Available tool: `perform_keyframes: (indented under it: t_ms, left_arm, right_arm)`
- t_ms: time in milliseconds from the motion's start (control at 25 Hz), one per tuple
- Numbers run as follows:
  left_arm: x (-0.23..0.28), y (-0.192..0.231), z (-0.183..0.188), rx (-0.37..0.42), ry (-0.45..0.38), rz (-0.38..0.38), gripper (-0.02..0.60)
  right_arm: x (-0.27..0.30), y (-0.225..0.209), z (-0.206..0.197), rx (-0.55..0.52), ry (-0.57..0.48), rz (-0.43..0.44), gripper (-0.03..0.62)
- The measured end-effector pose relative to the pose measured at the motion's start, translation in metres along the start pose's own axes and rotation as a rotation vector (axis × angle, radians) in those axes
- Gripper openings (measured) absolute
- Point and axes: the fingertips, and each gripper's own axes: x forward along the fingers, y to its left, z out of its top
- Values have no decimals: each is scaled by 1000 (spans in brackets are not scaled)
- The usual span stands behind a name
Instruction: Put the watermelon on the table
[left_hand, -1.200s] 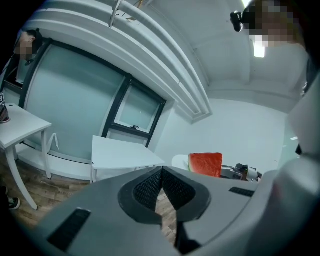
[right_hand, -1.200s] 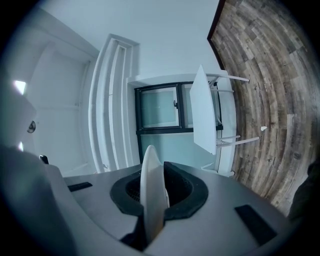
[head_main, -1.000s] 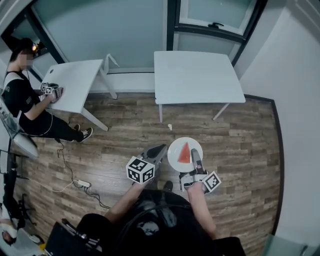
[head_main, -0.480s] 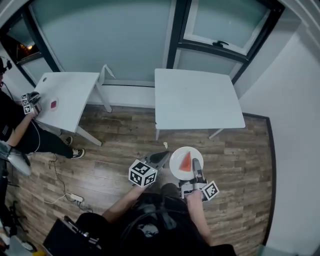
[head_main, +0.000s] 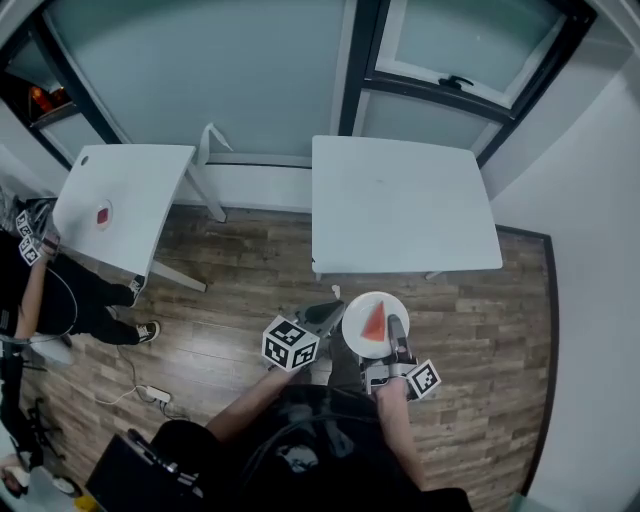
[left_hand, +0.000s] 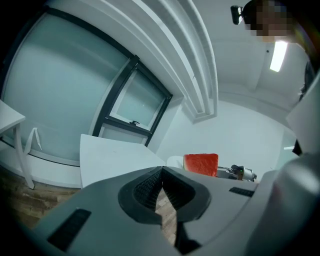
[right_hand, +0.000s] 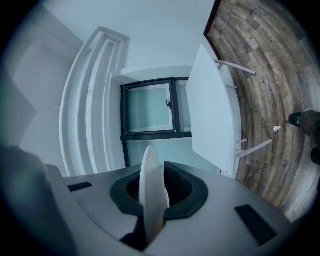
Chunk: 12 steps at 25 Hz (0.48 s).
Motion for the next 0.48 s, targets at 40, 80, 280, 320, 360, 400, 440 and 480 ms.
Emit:
perform_keyframes:
  t_ms: [40, 80, 280, 320, 360, 400, 440, 480]
  left_arm:
    - [9, 5, 5, 0, -1, 6, 3]
    - [18, 11, 11, -1, -3, 10, 3]
    - [76, 43, 43, 4, 7, 39, 3]
    - [88, 48, 51, 15, 7, 45, 3]
    - [101, 53, 59, 29, 8, 53, 3]
    - [114, 58, 68, 41, 8, 60, 3]
    - [126, 62, 76, 48, 8, 65, 3]
    - [136, 65, 83, 50, 7, 69, 3]
  right_arm:
    - [11, -2, 8, 5, 2, -3, 35]
    - [22, -2, 16, 8, 7, 0, 35]
    - [82, -1, 63, 10, 35, 21, 35]
    - [94, -1, 74, 13, 39, 25, 35]
    - [106, -1, 84, 19, 42, 27, 35]
    - [117, -2, 93, 27, 45, 26, 35]
    - [129, -2, 100, 33, 51, 21, 35]
    - [139, -3, 105, 37, 62, 16, 35]
